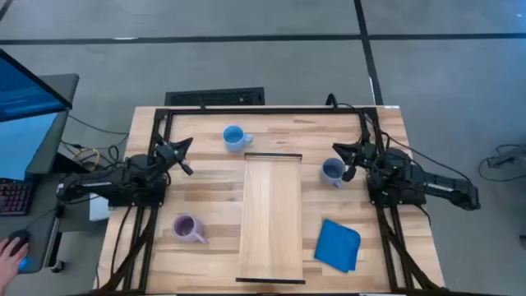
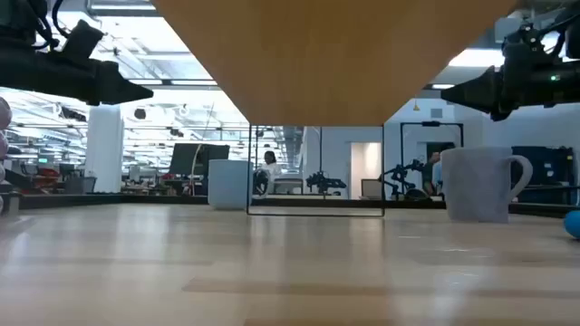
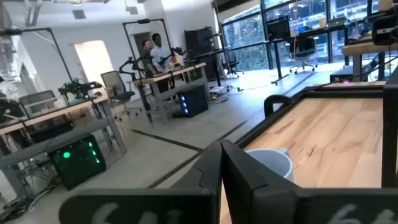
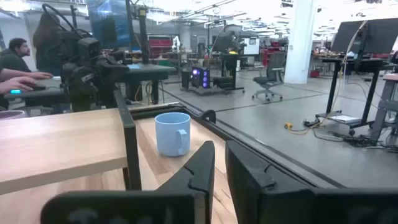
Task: Stack small to large cups/mugs on shelf
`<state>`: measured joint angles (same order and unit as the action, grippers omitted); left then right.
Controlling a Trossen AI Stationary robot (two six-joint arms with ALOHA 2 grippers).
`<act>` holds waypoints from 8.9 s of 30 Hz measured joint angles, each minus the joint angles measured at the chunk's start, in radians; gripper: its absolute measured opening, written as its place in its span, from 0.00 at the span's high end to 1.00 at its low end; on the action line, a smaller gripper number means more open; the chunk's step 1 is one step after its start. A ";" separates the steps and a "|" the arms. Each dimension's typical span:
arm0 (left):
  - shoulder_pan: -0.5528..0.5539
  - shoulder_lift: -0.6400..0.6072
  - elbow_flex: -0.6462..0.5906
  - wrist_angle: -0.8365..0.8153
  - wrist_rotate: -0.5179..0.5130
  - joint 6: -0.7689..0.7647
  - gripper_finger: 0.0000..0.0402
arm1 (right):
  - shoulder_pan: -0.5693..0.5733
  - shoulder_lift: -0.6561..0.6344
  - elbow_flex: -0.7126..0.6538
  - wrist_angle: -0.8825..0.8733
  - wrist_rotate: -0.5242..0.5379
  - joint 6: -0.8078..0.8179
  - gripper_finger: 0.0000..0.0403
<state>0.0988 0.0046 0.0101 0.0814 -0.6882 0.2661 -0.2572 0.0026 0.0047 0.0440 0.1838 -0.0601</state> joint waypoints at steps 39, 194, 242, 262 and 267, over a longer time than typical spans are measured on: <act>0.000 0.000 0.000 0.000 0.000 0.000 1.00 | 0.000 0.000 0.000 0.000 0.000 0.000 0.84; 0.000 0.000 0.000 0.000 0.000 -0.226 1.00 | 0.000 0.000 0.024 0.251 0.050 0.199 0.49; 0.000 0.000 0.000 0.000 -0.007 -0.225 1.00 | 0.019 0.601 0.915 -0.340 0.079 -0.038 0.55; 0.000 0.000 0.000 0.035 -0.007 -0.225 1.00 | -0.030 0.820 0.902 -0.494 0.079 0.076 0.55; 0.000 0.000 0.000 0.040 -0.007 -0.225 1.00 | -0.048 0.799 0.816 -0.439 0.079 0.113 0.56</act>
<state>0.0986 0.0045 0.0101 0.1216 -0.6956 0.0406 -0.3052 0.8012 0.8206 -0.3947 0.2623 0.0528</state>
